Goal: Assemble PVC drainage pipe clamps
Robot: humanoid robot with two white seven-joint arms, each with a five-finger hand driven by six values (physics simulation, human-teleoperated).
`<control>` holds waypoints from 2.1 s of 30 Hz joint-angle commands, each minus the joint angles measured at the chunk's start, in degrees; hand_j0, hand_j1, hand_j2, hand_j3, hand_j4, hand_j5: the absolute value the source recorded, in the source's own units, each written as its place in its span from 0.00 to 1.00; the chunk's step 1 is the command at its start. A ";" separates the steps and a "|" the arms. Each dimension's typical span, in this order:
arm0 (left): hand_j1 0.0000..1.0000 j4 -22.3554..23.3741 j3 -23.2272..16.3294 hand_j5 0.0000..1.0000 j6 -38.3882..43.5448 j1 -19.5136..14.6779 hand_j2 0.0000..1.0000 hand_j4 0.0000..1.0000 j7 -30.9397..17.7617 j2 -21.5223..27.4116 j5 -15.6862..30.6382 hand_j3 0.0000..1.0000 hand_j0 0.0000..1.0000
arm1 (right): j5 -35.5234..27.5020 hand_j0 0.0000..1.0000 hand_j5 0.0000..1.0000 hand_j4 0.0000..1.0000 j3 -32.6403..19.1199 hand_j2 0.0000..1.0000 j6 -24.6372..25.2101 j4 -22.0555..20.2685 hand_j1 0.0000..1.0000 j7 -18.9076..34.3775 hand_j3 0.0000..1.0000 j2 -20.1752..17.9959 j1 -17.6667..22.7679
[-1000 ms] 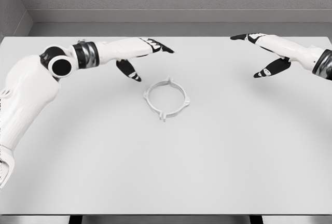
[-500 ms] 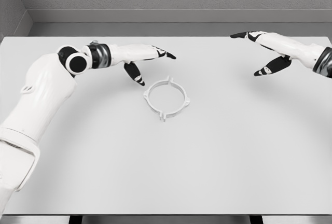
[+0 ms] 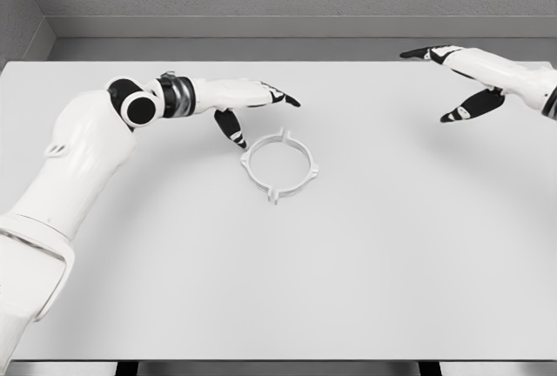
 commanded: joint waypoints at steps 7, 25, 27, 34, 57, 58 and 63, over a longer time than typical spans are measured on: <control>1.00 -0.59 -0.35 1.00 0.16 0.00 1.00 1.00 0.03 -0.99 -2.43 1.00 1.00 | -0.58 1.00 1.00 1.00 0.08 1.00 0.16 -2.00 1.00 -0.03 1.00 -0.24 0.09; 1.00 -2.88 -0.52 1.00 0.16 -0.26 1.00 1.00 0.03 -0.11 -2.34 1.00 1.00 | -0.67 1.00 1.00 1.00 0.17 1.00 0.16 -3.32 1.00 -0.03 1.00 -0.32 0.35; 1.00 -3.05 -0.52 1.00 0.16 -0.26 1.00 1.00 0.03 -0.11 -2.34 1.00 1.00 | -0.67 1.00 1.00 1.00 0.17 1.00 0.16 -3.41 1.00 -0.03 1.00 -0.32 0.35; 1.00 -3.05 -0.87 1.00 0.16 -0.26 1.00 1.00 0.03 -0.46 -2.25 1.00 1.00 | -0.67 1.00 1.00 1.00 0.17 1.00 0.16 -3.50 1.00 -0.03 1.00 -0.32 0.44; 1.00 -7.89 2.99 1.00 0.16 -0.09 1.00 1.00 0.03 2.97 -1.37 1.00 1.00 | -0.67 1.00 1.00 1.00 0.26 1.00 0.16 -3.50 1.00 -0.03 1.00 -0.32 0.44; 1.00 -7.71 3.08 1.00 0.16 -0.09 1.00 1.00 0.03 2.53 -2.69 1.00 1.00 | -0.67 1.00 1.00 1.00 0.26 1.00 0.16 -3.50 1.00 -0.03 1.00 -0.32 0.44; 1.00 -8.15 2.03 1.00 0.16 -0.09 1.00 1.00 0.49 -1.42 -17.81 1.00 1.00 | -0.67 1.00 1.00 1.00 0.34 1.00 0.16 -3.41 1.00 -0.03 1.00 -0.32 0.44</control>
